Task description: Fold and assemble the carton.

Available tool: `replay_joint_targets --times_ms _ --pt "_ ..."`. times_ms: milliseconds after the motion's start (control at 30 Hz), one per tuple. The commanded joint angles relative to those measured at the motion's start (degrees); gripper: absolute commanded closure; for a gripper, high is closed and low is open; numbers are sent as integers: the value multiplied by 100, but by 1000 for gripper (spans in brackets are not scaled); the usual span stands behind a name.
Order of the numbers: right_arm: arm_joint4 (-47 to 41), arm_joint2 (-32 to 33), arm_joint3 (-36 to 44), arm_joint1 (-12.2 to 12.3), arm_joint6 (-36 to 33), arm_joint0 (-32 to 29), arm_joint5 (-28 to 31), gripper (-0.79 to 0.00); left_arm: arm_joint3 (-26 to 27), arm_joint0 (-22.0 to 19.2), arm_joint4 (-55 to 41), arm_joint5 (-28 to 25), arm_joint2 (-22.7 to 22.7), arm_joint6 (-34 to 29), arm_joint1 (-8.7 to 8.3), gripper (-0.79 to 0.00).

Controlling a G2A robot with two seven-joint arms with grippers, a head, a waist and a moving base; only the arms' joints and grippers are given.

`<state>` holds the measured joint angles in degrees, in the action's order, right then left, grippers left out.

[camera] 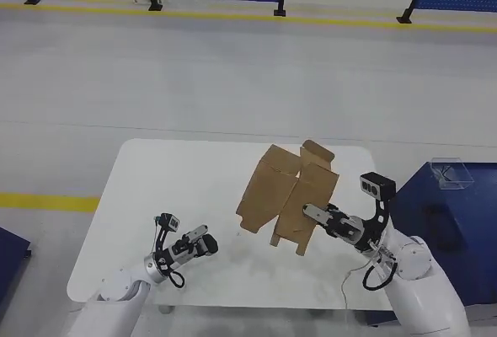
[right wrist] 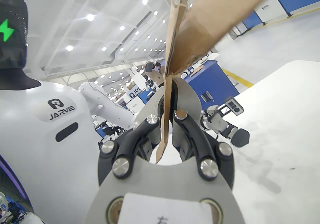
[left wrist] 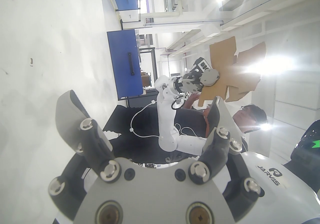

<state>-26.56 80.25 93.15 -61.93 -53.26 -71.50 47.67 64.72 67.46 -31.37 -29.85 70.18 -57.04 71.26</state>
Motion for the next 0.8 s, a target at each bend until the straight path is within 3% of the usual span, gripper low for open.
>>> replay_joint_targets --times_ms 0,233,333,433,500,600,767 --pt "-58 3 6 1 -7 -3 -5 0 0 0 0 0 0 0 0 -785" --pt "-58 3 6 1 -7 -3 -5 0 21 1 -29 7 13 43 1 -785" --pt "923 -74 -62 39 -274 21 -583 0 309 76 -478 -114 379 132 -47 -785" --pt "1204 -367 -143 46 -600 36 -1227 0 730 271 -840 -475 854 -182 -137 -785" --pt "1050 -584 -211 58 -1142 103 -1536 0 1026 424 -915 -678 1090 -444 -191 -785" --pt "342 -784 -435 50 -1618 185 -1880 0 1390 622 -309 -931 1237 -808 -268 -785" --pt "-406 -1009 -814 7 -1836 320 -2089 0 1733 861 937 -913 1049 -659 -306 -785"
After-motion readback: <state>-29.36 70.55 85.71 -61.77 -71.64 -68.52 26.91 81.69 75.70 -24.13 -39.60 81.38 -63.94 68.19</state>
